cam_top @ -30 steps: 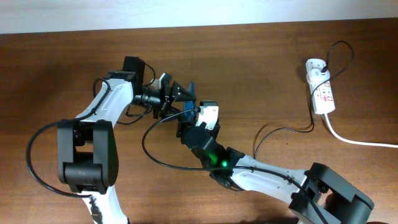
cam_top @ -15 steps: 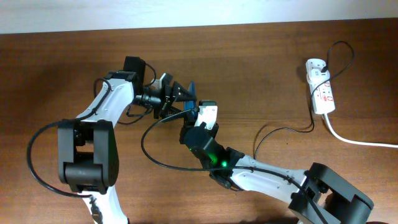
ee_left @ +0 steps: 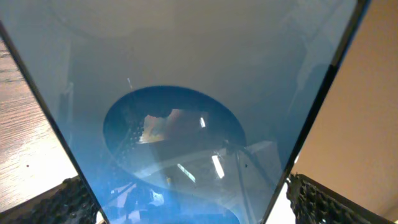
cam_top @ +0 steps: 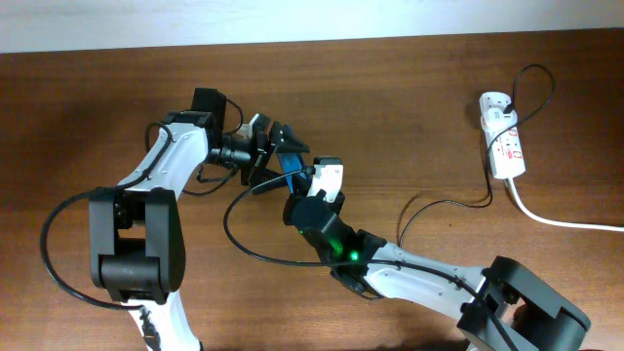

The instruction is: Plug charger to phone and switch on socket

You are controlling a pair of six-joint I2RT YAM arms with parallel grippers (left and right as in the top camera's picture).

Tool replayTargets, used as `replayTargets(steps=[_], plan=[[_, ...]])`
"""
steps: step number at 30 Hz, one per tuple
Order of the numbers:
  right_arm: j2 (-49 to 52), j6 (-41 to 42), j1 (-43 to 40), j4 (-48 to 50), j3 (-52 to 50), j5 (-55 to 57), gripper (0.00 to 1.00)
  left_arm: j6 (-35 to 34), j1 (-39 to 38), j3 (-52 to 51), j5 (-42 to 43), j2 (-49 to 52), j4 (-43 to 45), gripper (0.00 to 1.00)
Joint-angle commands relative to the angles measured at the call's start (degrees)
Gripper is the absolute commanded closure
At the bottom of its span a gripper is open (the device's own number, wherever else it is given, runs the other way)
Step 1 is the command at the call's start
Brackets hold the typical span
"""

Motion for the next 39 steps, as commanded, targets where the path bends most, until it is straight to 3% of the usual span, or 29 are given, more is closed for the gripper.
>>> replayTargets(steps=[1, 7, 12, 14, 17, 20, 23, 24, 27, 32, 36, 39], plan=[[-3.06, -0.52, -1.53, 0.66, 0.96, -1.38, 0.96, 0.55, 0.68, 1.11, 2.29, 0.37, -0.04, 0.01], [-7.72, -0.52, -4.63, -1.44, 0.96, -2.91, 0.96, 10.99, 1.44, 1.11, 0.94, -1.11, -1.99, 0.01], [-10.08, -0.50, -4.98, -6.29, 0.96, -2.91, 0.96, 15.08, 3.85, 1.11, -13.20, -13.16, -2.38, 0.01], [-10.95, -0.50, -4.98, -6.29, 0.96, -2.95, 0.96, 16.09, 4.70, 1.11, -22.77, -20.33, -2.97, 0.01], [-11.98, 3.13, -5.46, -6.38, 0.96, -6.75, 0.96, 16.09, 4.72, 1.11, -45.94, -33.77, -6.23, 0.01], [-11.98, 15.61, -9.99, -9.40, 0.96, -14.69, 0.96, 18.01, 4.66, 1.07, -55.78, -46.34, -7.56, 0.05], [-11.98, 17.49, -17.70, -9.79, 0.96, -26.08, 0.96, 20.68, 4.68, 1.07, -68.72, -58.53, -12.28, 0.01], [-11.96, 17.49, -20.22, -9.84, 0.96, -28.81, 0.96, 19.61, 4.68, 1.07, -73.31, -62.23, -14.71, 0.01], [-11.85, 17.51, -26.29, -9.97, 0.96, -37.53, 0.96, 5.68, 4.68, 1.05, -80.83, -73.05, -22.86, 0.01], [-11.32, 17.33, -30.27, -10.95, 0.90, -40.48, 0.96, -10.21, 4.68, -0.63, -84.56, -83.95, -31.56, 0.01], [-11.32, 17.53, -34.47, -11.43, 0.90, -43.41, 0.96, -13.27, 4.68, -17.09, -82.53, -87.10, -18.32, 0.01], [-11.32, 17.55, -35.67, -11.30, 0.90, -48.61, 0.96, -14.56, 4.68, -34.53, -70.58, -86.99, 0.68, 0.01]])
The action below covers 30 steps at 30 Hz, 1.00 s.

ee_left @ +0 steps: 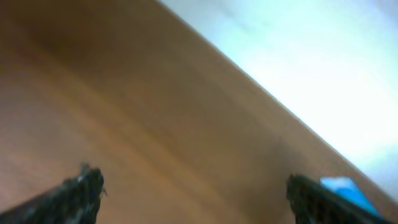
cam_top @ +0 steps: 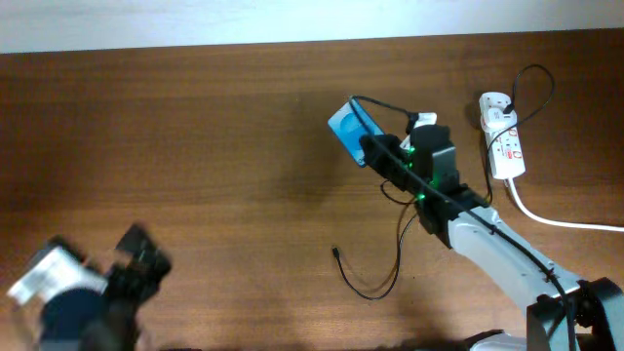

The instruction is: Plug charger to phone and switch on socket

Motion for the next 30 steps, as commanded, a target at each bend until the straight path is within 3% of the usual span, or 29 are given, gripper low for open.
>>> replayTargets(steps=[1, 3, 5, 10, 12, 15, 18, 24, 30], plan=[[-0.85, 0.66, -0.50, 1.03, 0.87, -8.35, 0.96, -2.43, 0.09, -17.59, 14.25, 0.59, 20.04, 0.01], [-0.85, 4.09, -0.52, 1.01, 0.87, -12.24, 0.96, -5.03, 0.09, -25.18, 19.69, 2.10, 34.82, 0.01], [-0.85, 8.20, -0.44, 0.87, 0.87, -14.49, 0.96, -15.19, 0.09, -30.58, 22.34, 6.34, 44.83, 0.01], [-0.85, 14.51, -0.44, 0.85, 0.87, -14.86, 0.96, -22.95, 0.09, -31.39, 38.38, 21.59, 61.79, 0.01], [-0.85, 15.72, 0.37, 0.87, 0.87, -14.82, 0.96, -33.24, 0.09, -31.39, 46.51, 30.86, 71.67, 0.01], [-0.85, 17.51, 3.54, 0.87, 0.87, -14.78, 0.96, -42.56, 0.07, -31.39, 54.86, 44.04, 87.84, 0.01], [-0.83, 22.82, 8.24, 0.87, 0.87, -11.17, 0.96, -49.75, -0.15, -31.39, 60.30, 51.39, 97.74, 0.01], [-0.83, 27.91, 15.82, 1.86, 0.87, -2.56, 0.96, -50.16, -3.98, -31.39, 61.05, 52.63, 99.43, 0.01], [-0.81, 27.93, 17.14, 6.60, 0.87, -0.66, 0.96, -50.16, -6.49, -31.39, 60.59, 52.63, 99.43, 0.00]])
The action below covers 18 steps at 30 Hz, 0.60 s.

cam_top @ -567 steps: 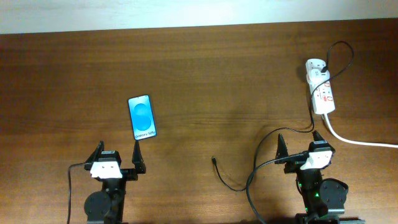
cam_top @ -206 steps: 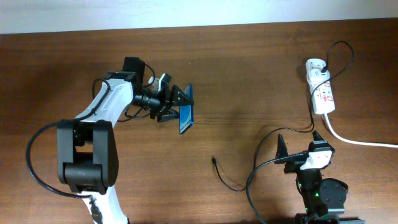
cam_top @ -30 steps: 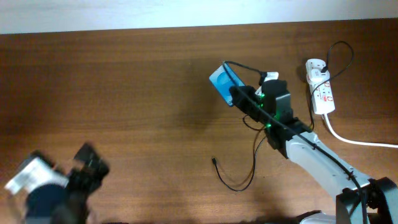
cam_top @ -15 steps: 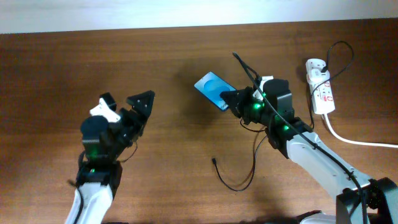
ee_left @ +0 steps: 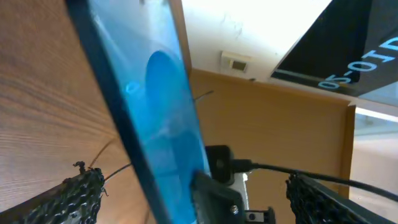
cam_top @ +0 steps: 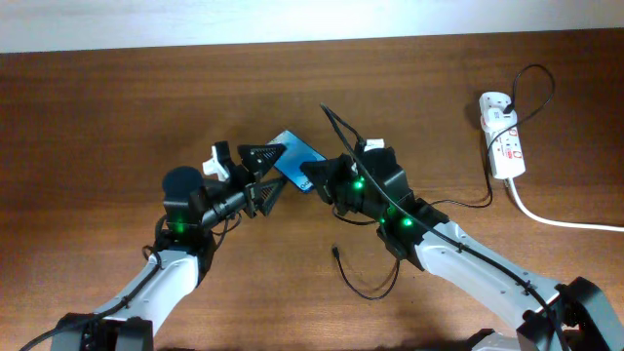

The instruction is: Plug charger to phone and switch on socket

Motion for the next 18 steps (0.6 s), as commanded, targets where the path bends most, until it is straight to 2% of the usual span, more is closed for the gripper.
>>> replayTargets(steps=[1, 3, 4, 6, 7, 12, 16, 18], plan=[[-0.81, 0.17, 0.35, 2.45, 0.87, -0.26, 0.96, -0.57, -0.17, 0.20, 0.33, 0.13, 0.15, 0.04], [-0.81, 0.20, 0.37, 2.84, 0.87, -2.95, 0.96, -0.57, -0.20, 0.20, 0.04, 0.13, 0.15, 0.20], [-0.81, 0.24, 0.42, 2.82, 0.87, -4.07, 0.96, -0.57, -0.20, 0.20, -0.17, 0.13, 0.17, 0.23], [-0.81, 4.31, 0.42, 2.82, 0.87, -5.25, 0.96, -0.94, -0.20, 0.20, -0.57, 0.13, 0.17, 0.39], [-0.81, 5.79, 0.44, 2.82, 0.87, -5.35, 0.96, -1.20, -0.20, 0.20, -0.57, 0.13, 0.20, 0.42], [-0.81, 7.76, 3.45, 2.86, 0.87, -6.03, 0.96, -1.18, -0.20, 0.20, -0.57, 0.13, 0.20, 0.44], [-0.81, 8.50, 4.55, 2.99, 0.87, -5.66, 0.96, -1.18, -0.20, 0.20, -0.57, 0.13, 0.20, 0.51], [-0.81, 8.48, 4.52, 2.97, 0.87, -5.25, 0.96, -1.18, -0.20, 0.20, -0.57, 0.13, 0.20, 0.61]])
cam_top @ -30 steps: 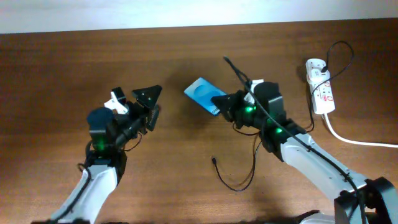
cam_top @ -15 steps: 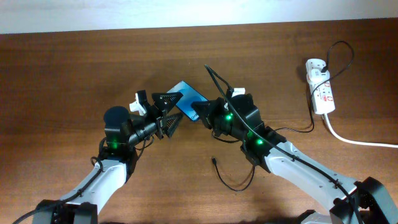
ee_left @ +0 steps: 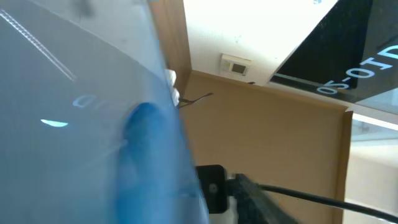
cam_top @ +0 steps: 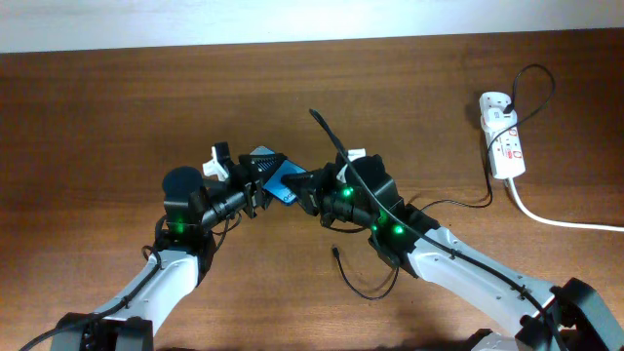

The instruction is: Plug charger to phone and switch on socket

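The blue phone [cam_top: 280,179] hangs tilted above the table's middle, between my two grippers. My left gripper [cam_top: 261,182] has come in from the left and is shut on it. The phone's blue face [ee_left: 93,124] fills the left wrist view, with one dark finger [ee_left: 249,200] close beside it. My right gripper [cam_top: 307,185] is shut on the phone's right end. The charger cable's loose plug [cam_top: 335,253] lies on the table below the right arm. The white socket strip [cam_top: 503,136] lies at the far right.
The black charger cable [cam_top: 395,278] loops across the table under the right arm towards the strip. A white mains cord [cam_top: 565,222] runs off the right edge. A thin black wire [cam_top: 327,127] sticks up above the right gripper.
The phone has tipped from nearly flat to more edge-on and sits a little lower and further left. In the left wrist view it now fills the frame, and the right-hand finger has moved inward.
At first the phone was in the left gripper at mid table, with the right gripper beside it. Then the right gripper held it near the socket strip, and the left arm was far back and open. Later both met at the middle, and now both hold the phone.
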You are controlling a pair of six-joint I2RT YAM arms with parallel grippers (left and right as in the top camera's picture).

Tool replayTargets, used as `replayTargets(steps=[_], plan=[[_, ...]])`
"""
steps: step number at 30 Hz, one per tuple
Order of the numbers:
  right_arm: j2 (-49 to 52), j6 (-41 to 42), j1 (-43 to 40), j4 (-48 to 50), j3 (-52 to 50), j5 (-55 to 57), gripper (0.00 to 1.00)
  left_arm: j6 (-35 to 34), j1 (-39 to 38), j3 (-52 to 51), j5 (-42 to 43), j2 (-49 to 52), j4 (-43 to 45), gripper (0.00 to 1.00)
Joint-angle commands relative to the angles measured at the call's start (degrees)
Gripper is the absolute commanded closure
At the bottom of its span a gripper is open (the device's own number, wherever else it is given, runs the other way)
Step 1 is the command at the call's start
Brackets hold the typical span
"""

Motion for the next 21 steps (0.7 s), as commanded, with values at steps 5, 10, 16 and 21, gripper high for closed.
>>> replayTargets(steps=[5, 10, 16, 21], plan=[[-0.81, 0.24, 0.37, 0.59, 0.87, -0.09, 0.96, -2.67, -0.11, 0.22, -0.20, 0.13, 0.20, 0.77], [-0.81, 0.09, 0.37, -2.47, 0.87, -0.11, 0.96, -7.30, -0.11, 0.20, 0.48, 0.13, 0.20, 0.98], [-0.81, -8.50, 0.35, -4.59, 0.87, 0.13, 0.93, -6.78, -0.13, 0.20, 0.74, 0.13, 0.00, 1.00], [-0.81, -15.45, 0.31, -9.55, 0.87, 4.63, 0.74, -5.01, -0.07, 0.20, -0.42, 0.13, -6.40, 1.00]])
